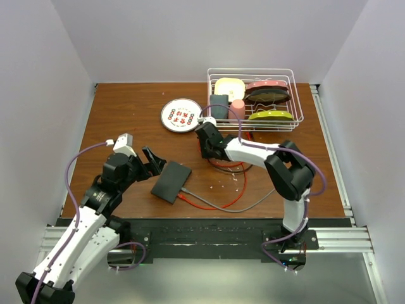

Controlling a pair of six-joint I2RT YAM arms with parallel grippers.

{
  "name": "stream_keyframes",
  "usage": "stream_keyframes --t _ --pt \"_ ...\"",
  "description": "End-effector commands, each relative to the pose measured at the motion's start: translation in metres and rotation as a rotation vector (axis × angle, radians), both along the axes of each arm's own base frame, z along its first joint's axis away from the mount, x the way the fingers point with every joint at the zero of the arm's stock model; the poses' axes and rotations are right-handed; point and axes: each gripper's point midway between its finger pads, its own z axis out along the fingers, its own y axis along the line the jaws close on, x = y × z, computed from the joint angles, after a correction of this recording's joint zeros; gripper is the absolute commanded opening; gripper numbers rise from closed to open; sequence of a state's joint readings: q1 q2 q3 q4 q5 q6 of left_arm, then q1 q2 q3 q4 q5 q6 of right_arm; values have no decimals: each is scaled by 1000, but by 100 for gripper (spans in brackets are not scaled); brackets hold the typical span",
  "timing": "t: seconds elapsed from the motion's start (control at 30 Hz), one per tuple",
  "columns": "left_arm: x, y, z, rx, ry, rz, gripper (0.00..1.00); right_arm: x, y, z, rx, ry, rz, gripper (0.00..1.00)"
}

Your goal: Insert the plug into the switch port

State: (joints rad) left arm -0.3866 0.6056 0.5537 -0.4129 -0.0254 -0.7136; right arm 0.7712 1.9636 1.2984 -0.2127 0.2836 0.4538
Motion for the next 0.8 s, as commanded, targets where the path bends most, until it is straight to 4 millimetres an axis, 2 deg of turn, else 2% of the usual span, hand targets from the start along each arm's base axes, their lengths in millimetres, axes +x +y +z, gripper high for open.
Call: stream_keyframes --t 0.0,0.1,0.17,0.2,0.23,0.3,0.33,0.37,0.4,0.43,0.47,0.63,0.77 --pt "-1 -2 3 1 -15 -23 98 -11 -3 55 73 -68 52 0" --pt "-1 -2 1 7 -11 -25 98 -25 -14 59 79 -61 51 0" --pt "-4 -7 0 -5 -6 -57 98 -35 -19 72 108 -66 65 0" --pt "-6 -8 -3 -8 -2 -68 98 -44 -24 67 105 -51 80 0" --pt "-6 -14 0 -27 -20 -100 98 -48 -25 78 129 -70 91 0" --pt "-5 -22 2 -53 -46 -136 98 -61 -31 73 132 -53 124 0" --pt "-8 -28 2 -70 -43 -169 98 -65 -32 84 156 -74 140 0" --pt "-8 -31 2 -82 -45 -185 97 -76 -32 77 169 -48 178 0" --pt "-8 -36 4 -97 -60 -208 97 -82 -31 81 185 -55 211 0" --pt "-11 -42 5 -116 -64 -247 96 -86 -28 93 231 -86 243 0" --pt "-11 -46 6 -128 -73 -266 95 -99 -26 87 255 -62 289 0" --pt "-17 -66 25 -218 -139 -376 91 -128 -17 107 370 -110 441 0" --pt "-23 -74 28 -273 -142 -416 88 -150 -11 114 430 -101 535 0"
